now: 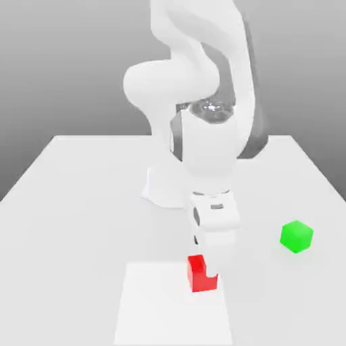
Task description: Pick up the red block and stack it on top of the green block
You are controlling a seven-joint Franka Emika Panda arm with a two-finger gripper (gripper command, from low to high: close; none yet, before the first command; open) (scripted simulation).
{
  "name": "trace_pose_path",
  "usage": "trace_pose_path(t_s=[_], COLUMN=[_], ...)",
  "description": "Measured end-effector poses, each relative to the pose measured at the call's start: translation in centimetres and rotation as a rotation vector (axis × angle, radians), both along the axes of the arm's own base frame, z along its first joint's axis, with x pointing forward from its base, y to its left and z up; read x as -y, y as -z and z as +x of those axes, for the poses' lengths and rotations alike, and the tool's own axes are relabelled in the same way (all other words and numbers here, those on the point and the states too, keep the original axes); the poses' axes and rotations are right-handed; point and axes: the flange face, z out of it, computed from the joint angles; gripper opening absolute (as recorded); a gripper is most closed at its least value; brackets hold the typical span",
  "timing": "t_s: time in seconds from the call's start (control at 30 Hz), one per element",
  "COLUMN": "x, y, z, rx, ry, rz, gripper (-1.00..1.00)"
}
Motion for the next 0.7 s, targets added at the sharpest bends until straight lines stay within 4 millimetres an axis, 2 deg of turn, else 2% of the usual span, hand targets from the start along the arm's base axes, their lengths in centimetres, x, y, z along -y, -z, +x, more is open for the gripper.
trace_pose_path(t_s=[0.1, 0.13, 0.37, 0.7], x=[0.1, 0.1, 0.1, 0.0], y=[2.2, 2.7, 2.6, -3.5], z=[-0.3, -0.3, -0.4, -0.4], rx=[-0.004, -0.005, -0.007, -0.007], ry=[0.002, 0.003, 0.003, 0.014], rz=[0.000, 0.000, 0.000, 0.002], gripper=[0.00, -1.00, -1.00, -1.00])
